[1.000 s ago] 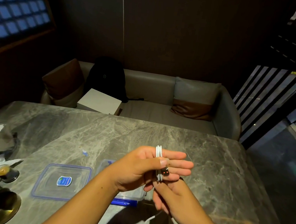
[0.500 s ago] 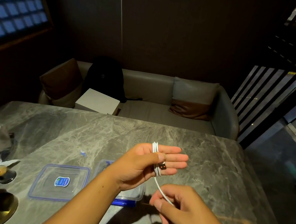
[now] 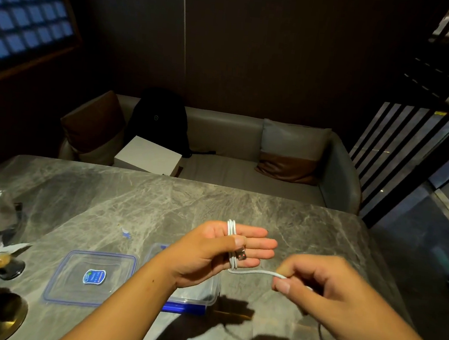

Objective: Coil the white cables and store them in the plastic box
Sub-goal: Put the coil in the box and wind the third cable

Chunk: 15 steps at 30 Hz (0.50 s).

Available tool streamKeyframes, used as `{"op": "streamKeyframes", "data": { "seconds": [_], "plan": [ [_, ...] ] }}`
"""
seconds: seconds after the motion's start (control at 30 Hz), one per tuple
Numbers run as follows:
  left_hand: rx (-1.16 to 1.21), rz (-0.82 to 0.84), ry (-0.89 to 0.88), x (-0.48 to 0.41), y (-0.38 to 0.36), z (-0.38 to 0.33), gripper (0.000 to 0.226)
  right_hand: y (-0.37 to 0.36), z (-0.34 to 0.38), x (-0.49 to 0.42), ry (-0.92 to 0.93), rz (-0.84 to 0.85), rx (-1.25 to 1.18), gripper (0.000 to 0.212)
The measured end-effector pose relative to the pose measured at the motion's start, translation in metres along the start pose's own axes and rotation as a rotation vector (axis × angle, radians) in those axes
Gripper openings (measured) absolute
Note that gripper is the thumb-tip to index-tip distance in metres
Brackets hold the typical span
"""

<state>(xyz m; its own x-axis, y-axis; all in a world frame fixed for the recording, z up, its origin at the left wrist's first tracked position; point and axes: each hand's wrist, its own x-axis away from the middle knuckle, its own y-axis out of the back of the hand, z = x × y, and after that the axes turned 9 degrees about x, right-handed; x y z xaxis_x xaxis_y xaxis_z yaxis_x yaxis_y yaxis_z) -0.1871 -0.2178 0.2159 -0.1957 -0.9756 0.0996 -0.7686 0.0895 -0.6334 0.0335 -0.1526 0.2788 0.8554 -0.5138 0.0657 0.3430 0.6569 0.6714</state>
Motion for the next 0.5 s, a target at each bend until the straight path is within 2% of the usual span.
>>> {"op": "streamKeyframes", "data": {
  "seconds": [0.13, 0.3, 0.5],
  "plan": [
    [-0.031, -0.012, 0.04, 0.003, 0.004, -0.003, 0.036, 0.018, -0.004, -0.001, 0.018, -0.072, 0.094, 0.014],
    [-0.061, -0.008, 0.071, 0.007, 0.006, -0.005, 0.037, 0.037, -0.009, -0.003, 0.059, -0.183, 0.065, 0.033],
    [-0.071, 0.113, 0.116, 0.004, -0.005, 0.0, 0.039, 0.038, -0.011, -0.02, 0.157, -0.332, 0.075, 0.026]
  ]
}}
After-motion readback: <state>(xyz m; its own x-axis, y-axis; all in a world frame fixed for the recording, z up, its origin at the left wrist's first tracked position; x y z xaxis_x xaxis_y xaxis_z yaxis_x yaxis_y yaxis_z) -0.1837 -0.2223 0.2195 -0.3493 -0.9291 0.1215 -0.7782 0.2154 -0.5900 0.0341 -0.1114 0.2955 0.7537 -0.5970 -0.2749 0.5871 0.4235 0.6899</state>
